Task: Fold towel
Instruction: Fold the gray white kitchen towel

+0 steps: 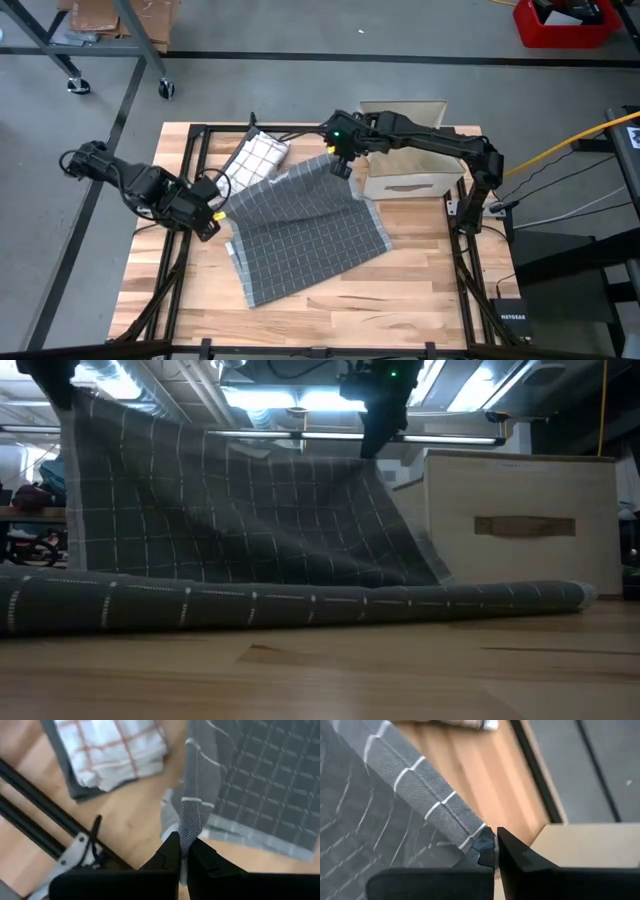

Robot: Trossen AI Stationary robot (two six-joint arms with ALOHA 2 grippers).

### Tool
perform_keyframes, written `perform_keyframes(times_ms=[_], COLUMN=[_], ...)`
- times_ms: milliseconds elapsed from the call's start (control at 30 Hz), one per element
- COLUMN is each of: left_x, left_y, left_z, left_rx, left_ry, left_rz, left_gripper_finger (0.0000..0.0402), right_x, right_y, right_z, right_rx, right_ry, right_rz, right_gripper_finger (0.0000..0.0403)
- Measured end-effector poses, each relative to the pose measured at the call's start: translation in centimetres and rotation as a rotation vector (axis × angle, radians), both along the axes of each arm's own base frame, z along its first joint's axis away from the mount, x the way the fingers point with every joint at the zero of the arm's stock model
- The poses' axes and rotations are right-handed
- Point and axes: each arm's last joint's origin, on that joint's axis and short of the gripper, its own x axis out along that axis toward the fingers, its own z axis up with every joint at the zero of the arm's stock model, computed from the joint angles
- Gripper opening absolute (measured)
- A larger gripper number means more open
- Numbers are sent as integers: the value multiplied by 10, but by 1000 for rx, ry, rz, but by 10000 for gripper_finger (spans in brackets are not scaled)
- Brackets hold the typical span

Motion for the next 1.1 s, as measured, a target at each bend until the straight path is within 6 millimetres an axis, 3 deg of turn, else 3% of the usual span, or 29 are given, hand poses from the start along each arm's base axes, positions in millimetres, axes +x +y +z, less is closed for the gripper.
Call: perform_keyframes(times_ms=[267, 433, 800, 1100], left_x=[10, 17, 43, 62], left_y=[-17, -26, -67, -104], left_z=[4, 3, -25, -57], left_rx=[-117, -139, -179, -150], left_ry=[-111, -146, 41, 174], left_rz=[-125, -149, -315, -451], left_gripper_finger=[0, 0, 0, 0], right_x=[-10, -12, -19, -30], right_y=[10, 30, 100, 143], right_z=[6, 6, -12, -55], right_rx=[250, 391, 334, 305], right_ry=[35, 73, 320, 490], right_rz=[86, 137, 265, 294], right_gripper_finger=[7, 7, 7, 7])
